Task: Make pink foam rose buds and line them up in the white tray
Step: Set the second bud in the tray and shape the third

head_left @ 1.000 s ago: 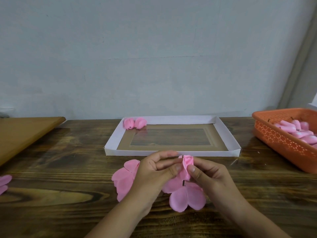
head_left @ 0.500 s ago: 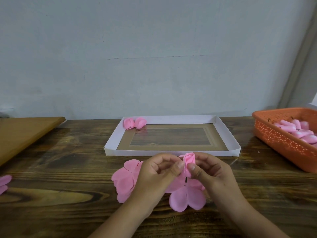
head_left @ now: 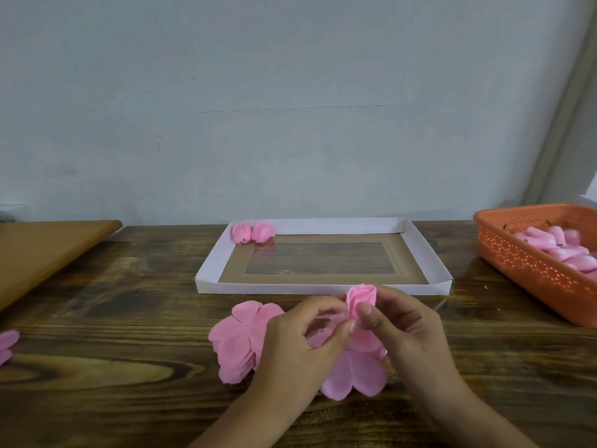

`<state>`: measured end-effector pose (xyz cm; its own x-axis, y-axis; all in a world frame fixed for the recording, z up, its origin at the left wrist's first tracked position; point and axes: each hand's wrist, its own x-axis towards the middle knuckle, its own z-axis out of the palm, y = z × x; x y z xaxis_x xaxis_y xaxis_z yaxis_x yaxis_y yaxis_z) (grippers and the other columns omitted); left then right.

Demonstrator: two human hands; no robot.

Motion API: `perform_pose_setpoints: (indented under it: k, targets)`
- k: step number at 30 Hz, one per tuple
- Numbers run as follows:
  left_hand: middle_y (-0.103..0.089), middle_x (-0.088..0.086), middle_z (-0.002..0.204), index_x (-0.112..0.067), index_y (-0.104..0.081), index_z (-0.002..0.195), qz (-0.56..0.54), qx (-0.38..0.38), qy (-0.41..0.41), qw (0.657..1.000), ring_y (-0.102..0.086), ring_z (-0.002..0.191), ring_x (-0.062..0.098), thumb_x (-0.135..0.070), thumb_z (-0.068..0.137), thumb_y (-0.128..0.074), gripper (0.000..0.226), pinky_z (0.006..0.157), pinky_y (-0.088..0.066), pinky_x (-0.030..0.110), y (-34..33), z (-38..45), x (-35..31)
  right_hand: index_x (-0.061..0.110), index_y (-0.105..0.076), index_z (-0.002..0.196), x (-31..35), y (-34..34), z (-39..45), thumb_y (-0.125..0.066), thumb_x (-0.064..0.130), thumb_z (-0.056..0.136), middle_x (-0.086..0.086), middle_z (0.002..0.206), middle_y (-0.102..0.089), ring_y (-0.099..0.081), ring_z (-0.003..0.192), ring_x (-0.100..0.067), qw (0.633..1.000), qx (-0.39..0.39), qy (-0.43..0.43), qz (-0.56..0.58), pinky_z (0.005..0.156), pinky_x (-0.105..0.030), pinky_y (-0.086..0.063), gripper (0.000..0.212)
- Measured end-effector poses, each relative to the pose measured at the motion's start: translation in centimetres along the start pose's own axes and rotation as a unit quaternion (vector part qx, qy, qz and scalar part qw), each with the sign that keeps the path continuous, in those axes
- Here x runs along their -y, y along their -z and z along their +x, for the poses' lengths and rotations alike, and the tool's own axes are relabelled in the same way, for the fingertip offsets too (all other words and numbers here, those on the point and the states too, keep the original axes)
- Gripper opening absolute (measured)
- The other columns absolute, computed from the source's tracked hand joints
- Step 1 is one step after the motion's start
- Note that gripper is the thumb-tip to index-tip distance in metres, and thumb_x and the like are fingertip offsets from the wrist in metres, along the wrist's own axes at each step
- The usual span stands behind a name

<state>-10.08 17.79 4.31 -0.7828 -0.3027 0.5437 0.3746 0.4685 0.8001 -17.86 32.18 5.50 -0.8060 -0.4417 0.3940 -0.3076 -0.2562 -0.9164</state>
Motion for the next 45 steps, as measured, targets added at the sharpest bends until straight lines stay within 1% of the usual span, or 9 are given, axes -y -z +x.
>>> perform_pose_setpoints:
  k: [4, 8, 10, 15, 21, 30, 36, 41, 45]
  targets:
    - [-0.075, -0.019, 0.099, -0.034, -0.075, 0.104, 0.054, -0.031, -0.050, 0.997, -0.073, 0.092, 0.005, -0.027, 0.088, -0.074, 0.017, 0.075, -0.057, 0.016, 0.1, 0.1, 0.3, 0.033, -0.079, 0.092, 0.0, -0.1, 0.0, -0.067, 0.030, 0.079, -0.001, 0.094, -0.079, -0.074, 0.088, -0.016, 1.000, -0.014, 0.003, -0.002, 0.073, -0.024, -0.059, 0.018]
    - [-0.073, -0.016, 0.115, -0.029, -0.077, 0.105, 0.132, -0.041, -0.125, 0.982, -0.069, 0.104, 0.000, -0.033, 0.089, -0.070, 0.017, 0.085, -0.057, 0.020, -0.1, -0.1, 0.2, 0.027, -0.079, 0.096, -0.2, 0.1, 0.0, -0.068, 0.026, 0.081, -0.003, 0.097, -0.078, -0.074, 0.092, -0.019, 1.000, -0.021, -0.002, -0.005, 0.078, -0.031, -0.060, 0.018]
    - [-0.072, -0.016, 0.114, -0.030, -0.076, 0.108, 0.148, -0.038, -0.129, 0.980, -0.068, 0.101, -0.002, -0.036, 0.090, -0.069, 0.020, 0.083, -0.057, 0.019, -0.2, -0.1, -0.1, 0.025, -0.079, 0.097, -0.3, 0.1, 0.0, -0.068, 0.025, 0.082, -0.004, 0.098, -0.078, -0.074, 0.093, -0.020, 1.000, -0.017, 0.000, -0.008, 0.079, -0.035, -0.061, 0.018]
    - [-0.073, -0.020, 0.103, -0.026, -0.074, 0.119, 0.143, -0.066, -0.100, 0.982, -0.068, 0.093, -0.003, -0.028, 0.089, -0.073, 0.030, 0.075, -0.055, 0.011, -0.2, 0.0, 0.1, 0.027, -0.079, 0.099, -0.3, 0.0, -0.1, -0.069, 0.021, 0.083, -0.004, 0.099, -0.078, -0.075, 0.092, -0.021, 1.000, -0.002, 0.010, 0.007, 0.073, -0.028, -0.060, 0.020]
    - [-0.065, -0.039, 0.107, -0.037, -0.062, 0.124, 0.137, -0.064, -0.073, 0.986, -0.066, 0.093, -0.010, -0.013, 0.085, -0.080, 0.049, 0.074, -0.049, 0.004, -0.6, -0.1, 0.0, 0.021, -0.079, 0.100, -0.7, 0.0, -0.1, -0.069, 0.024, 0.081, -0.004, 0.099, -0.078, -0.074, 0.095, -0.022, 1.000, -0.008, 0.007, -0.001, 0.079, -0.035, -0.062, 0.021]
    - [-0.071, -0.024, 0.103, -0.037, -0.074, 0.107, 0.101, -0.077, -0.013, 0.992, -0.068, 0.094, -0.001, -0.024, 0.085, -0.076, 0.025, 0.074, -0.052, 0.009, -0.6, -0.1, 0.0, 0.013, -0.077, 0.101, -1.1, 0.0, -0.2, -0.069, 0.019, 0.081, -0.004, 0.098, -0.078, -0.074, 0.094, -0.022, 1.000, 0.000, 0.016, -0.015, 0.080, -0.037, -0.062, 0.022]
    - [-0.071, -0.018, 0.099, -0.036, -0.077, 0.087, 0.082, -0.086, 0.005, 0.993, -0.069, 0.089, 0.004, -0.016, 0.083, -0.081, 0.020, 0.069, -0.050, 0.009, -0.4, 0.1, -0.1, 0.012, -0.077, 0.099, -1.4, -0.1, -0.1, -0.070, 0.019, 0.080, -0.005, 0.098, -0.078, -0.074, 0.095, -0.022, 1.000, -0.007, 0.014, -0.012, 0.080, -0.037, -0.062, 0.022]
    - [-0.067, -0.022, 0.100, -0.035, -0.076, 0.088, 0.089, -0.073, -0.006, 0.993, -0.067, 0.090, 0.003, -0.018, 0.084, -0.080, 0.018, 0.069, -0.049, 0.008, -0.3, 0.0, -0.6, 0.012, -0.077, 0.099, -1.5, -0.1, 0.0, -0.070, 0.017, 0.081, -0.005, 0.097, -0.078, -0.073, 0.094, -0.021, 1.000, -0.014, 0.013, -0.019, 0.081, -0.038, -0.061, 0.020]
    - [-0.062, -0.021, 0.101, -0.032, -0.077, 0.086, 0.093, -0.082, -0.008, 0.992, -0.066, 0.092, 0.008, -0.016, 0.083, -0.082, 0.018, 0.072, -0.049, 0.011, -0.6, -0.1, -0.7, 0.012, -0.077, 0.099, -1.4, -0.1, 0.0, -0.069, 0.015, 0.082, -0.004, 0.096, -0.078, -0.073, 0.092, -0.019, 1.000, -0.013, 0.014, -0.012, 0.078, -0.029, -0.059, 0.019]
